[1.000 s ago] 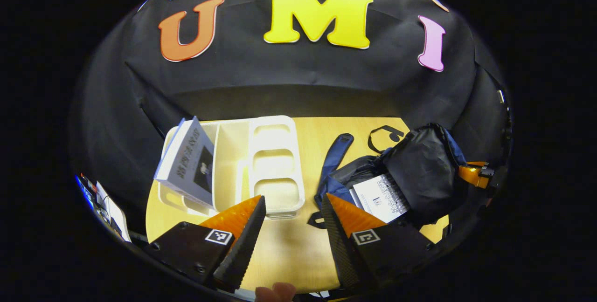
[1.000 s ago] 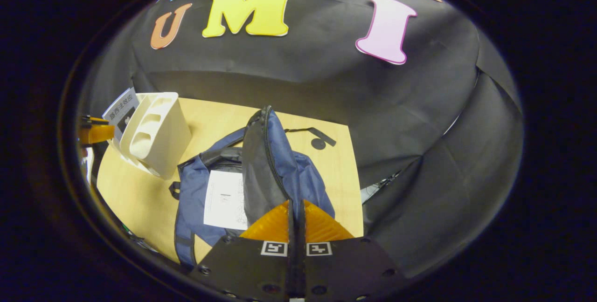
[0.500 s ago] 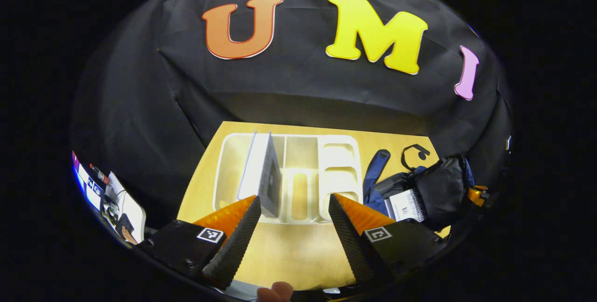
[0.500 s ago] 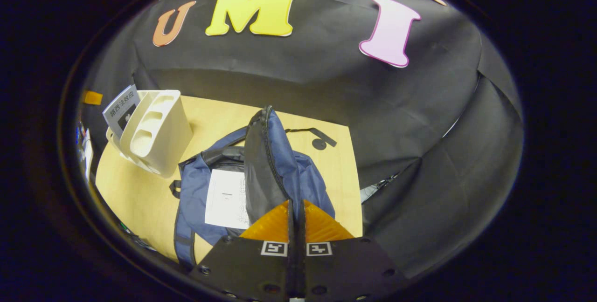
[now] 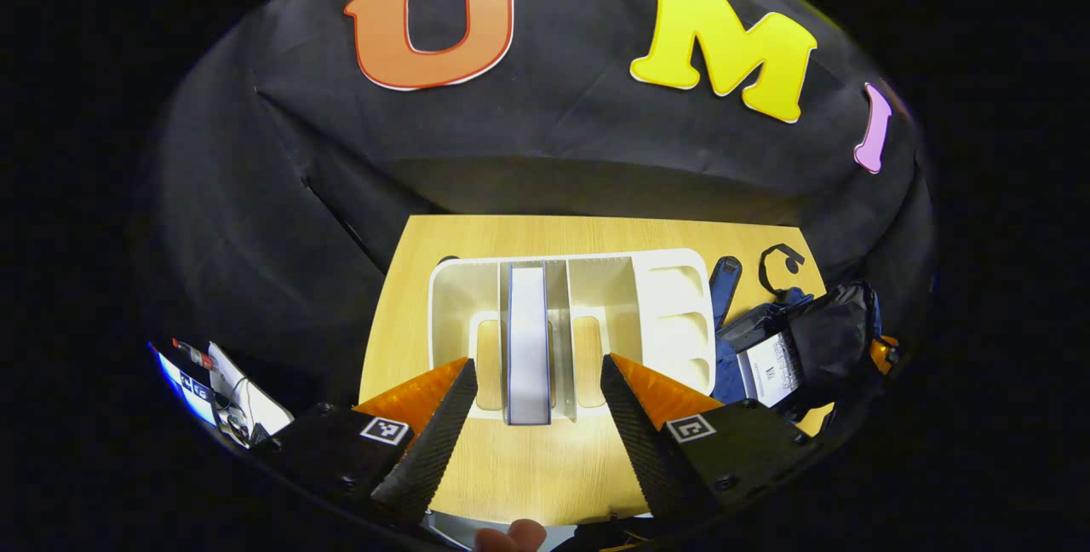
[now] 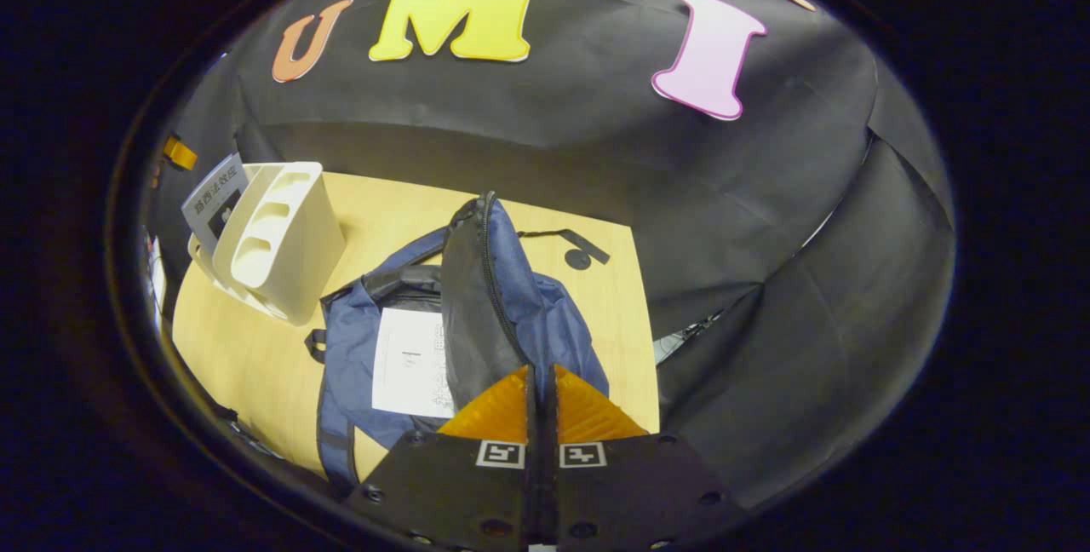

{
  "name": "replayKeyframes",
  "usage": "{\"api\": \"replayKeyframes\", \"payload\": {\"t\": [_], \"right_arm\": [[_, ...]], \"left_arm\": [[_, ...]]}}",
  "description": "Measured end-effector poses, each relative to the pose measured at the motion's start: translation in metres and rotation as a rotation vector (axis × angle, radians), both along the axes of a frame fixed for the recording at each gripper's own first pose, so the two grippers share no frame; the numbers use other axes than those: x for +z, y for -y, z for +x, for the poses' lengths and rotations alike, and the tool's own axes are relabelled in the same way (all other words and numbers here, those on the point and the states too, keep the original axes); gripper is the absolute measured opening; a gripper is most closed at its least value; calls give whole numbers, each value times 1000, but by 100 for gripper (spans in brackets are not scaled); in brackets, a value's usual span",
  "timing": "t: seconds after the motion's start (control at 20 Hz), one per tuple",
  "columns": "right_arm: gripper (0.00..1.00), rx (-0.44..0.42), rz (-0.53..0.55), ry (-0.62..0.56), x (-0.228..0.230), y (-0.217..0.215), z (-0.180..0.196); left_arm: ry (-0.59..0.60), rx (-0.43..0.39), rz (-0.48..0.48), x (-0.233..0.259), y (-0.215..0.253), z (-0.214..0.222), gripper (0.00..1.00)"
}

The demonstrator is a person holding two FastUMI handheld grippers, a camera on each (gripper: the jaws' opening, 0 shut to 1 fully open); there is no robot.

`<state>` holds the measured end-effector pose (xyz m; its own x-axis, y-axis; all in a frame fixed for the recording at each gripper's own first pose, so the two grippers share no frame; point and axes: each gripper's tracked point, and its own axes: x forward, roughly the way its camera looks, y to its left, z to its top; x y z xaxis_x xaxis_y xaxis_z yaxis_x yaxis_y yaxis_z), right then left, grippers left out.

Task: Open the schoolbag, grab two books from the bookshelf and put them into the schoolbag.

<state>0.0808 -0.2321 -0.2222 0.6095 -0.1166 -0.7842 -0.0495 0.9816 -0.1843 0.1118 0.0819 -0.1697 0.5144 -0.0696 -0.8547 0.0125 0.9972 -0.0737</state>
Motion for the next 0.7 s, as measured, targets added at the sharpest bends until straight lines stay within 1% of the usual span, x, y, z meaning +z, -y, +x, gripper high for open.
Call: {"api": "replayKeyframes", "payload": {"t": [0.25, 0.35, 0.55, 0.65, 0.7], "right_arm": [[0, -15, -9, -8, -1, 1, 0], [0, -22, -9, -12, -3, 2, 1], [0, -34, -11, -17, -4, 4, 1], [0, -40, -13, -21, -5, 5, 1], [0, -42, -14, -23, -5, 5, 1]], "left_arm": [[-123, -21, -68, -32, 3, 7, 93], [-187, -12, -88, -47, 3, 6, 93], [-277, -11, -95, -70, -6, 9, 94], [-321, -15, -79, -79, -9, 7, 94], [-335, -17, -78, -82, -10, 8, 100]]}}
